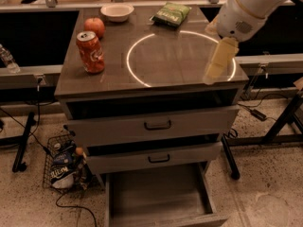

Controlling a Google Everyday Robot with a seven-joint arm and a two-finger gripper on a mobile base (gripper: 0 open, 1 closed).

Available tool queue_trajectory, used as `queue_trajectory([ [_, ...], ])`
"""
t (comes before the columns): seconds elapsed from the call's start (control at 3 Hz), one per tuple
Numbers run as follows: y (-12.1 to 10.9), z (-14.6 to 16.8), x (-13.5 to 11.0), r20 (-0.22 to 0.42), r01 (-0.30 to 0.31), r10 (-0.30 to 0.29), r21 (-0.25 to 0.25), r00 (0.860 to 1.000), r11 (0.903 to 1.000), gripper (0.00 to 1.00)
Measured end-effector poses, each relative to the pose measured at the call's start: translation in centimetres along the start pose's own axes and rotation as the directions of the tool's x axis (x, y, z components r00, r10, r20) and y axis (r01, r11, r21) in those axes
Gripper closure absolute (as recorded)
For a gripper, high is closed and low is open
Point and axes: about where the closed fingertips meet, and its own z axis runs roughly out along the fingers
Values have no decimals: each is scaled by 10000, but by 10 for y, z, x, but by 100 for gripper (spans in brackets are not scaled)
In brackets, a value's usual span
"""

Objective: Place coke can into bottom drawer

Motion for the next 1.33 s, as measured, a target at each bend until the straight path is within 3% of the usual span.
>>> queue_trajectory([
  [0.33, -58, 38, -63, 1671, 129, -144, 102, 9858, 9999, 0],
  [0.67, -57, 41, -64, 1716, 100, -109, 63, 9851, 9999, 0],
  [1.0, -62, 61, -80, 2454, -192, 189, -15, 9692, 9998, 0],
  [1.33, -68, 121, -158, 4412, -332, 649, -791, 8951, 9963, 0],
])
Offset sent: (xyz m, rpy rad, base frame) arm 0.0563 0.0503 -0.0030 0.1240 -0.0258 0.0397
